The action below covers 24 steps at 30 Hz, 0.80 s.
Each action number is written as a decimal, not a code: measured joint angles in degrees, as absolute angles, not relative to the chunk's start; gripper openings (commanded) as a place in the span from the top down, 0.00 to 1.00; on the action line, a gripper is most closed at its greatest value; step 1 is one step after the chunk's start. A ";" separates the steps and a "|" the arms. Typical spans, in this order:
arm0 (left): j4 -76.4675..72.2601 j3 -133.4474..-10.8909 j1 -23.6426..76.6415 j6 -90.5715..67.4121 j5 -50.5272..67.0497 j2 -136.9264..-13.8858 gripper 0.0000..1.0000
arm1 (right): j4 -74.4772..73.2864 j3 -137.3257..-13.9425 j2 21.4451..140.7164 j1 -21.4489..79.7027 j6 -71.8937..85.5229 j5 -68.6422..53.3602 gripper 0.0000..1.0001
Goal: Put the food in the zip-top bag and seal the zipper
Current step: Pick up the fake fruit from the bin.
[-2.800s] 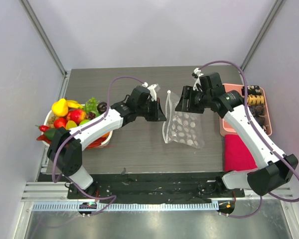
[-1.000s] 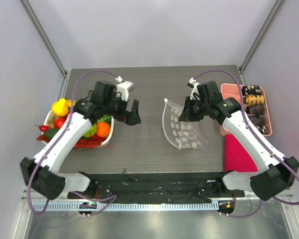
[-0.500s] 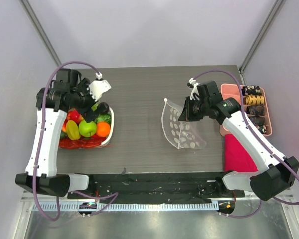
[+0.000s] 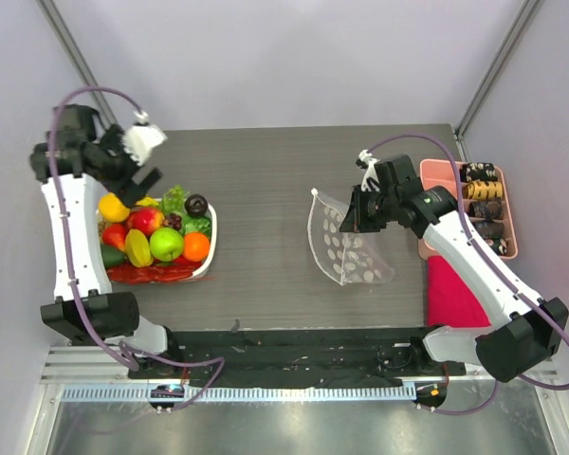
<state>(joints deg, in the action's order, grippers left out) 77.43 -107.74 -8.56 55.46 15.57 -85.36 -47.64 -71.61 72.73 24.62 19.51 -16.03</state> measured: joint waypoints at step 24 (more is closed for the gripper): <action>76.97 -108.75 -36.25 46.22 40.58 -96.12 0.00 | -47.86 -76.77 78.11 24.62 14.70 -19.79 0.99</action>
